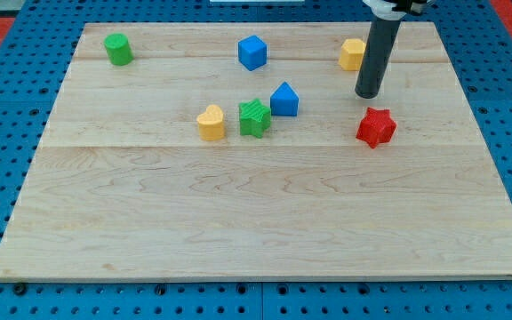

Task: Move the green star to the bottom right

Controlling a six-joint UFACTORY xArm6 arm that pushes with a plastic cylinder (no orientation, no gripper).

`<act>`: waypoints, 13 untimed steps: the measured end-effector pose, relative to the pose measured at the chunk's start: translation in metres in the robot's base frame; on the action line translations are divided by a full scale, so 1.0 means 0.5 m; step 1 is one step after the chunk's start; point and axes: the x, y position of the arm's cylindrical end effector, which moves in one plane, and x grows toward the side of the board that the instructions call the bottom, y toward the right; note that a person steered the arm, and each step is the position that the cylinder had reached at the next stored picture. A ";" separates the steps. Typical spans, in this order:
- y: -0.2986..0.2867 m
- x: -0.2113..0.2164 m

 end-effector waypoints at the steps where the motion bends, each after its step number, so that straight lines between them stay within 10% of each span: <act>1: -0.008 0.000; 10: -0.079 -0.085; 13: -0.316 0.105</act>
